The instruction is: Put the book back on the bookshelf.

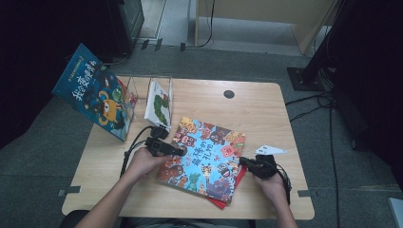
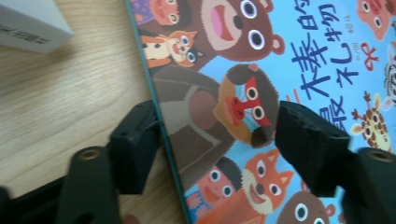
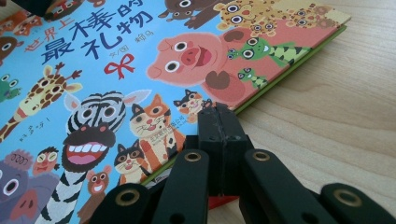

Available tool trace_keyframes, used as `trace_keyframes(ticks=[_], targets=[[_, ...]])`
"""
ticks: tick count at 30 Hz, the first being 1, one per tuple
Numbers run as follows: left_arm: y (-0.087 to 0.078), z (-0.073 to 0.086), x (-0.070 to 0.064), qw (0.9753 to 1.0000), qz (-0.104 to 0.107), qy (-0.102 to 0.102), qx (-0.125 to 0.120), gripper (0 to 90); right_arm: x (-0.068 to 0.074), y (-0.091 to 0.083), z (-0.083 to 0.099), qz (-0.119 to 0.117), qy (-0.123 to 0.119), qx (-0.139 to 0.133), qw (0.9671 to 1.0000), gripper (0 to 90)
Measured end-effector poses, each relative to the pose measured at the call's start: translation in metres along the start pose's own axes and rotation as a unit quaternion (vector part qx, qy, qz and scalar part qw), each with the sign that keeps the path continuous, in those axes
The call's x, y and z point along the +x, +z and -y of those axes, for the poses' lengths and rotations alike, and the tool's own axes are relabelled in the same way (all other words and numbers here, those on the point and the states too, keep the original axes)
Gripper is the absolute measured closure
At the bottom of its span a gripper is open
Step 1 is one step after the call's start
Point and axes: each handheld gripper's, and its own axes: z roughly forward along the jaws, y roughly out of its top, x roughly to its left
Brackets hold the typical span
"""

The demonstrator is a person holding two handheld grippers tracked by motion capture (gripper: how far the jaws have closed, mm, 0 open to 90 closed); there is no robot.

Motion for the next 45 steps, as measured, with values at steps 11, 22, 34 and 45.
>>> trace_keyframes(ticks=[11,22,34,45], targets=[[-0.027,-0.009,-0.004,0.9999,0.014,-0.002,0.010,46.9,-0.005,0.000,0.001,-0.018,0.010,-0.001,0.9998,90.0],[-0.077,-0.028,-0.022,0.9973,0.073,-0.008,-0.007,55.3,0.000,0.009,-0.003,-0.060,0.008,0.004,0.9981,90.0],[-0.094,-0.047,-0.040,0.9929,0.112,-0.013,0.036,67.6,0.032,0.037,-0.020,-0.085,-0.053,0.018,0.9948,90.0],[-0.113,-0.069,-0.042,0.9882,0.117,-0.030,0.095,78.2,0.041,0.041,-0.033,-0.069,-0.111,0.031,0.9910,73.2]])
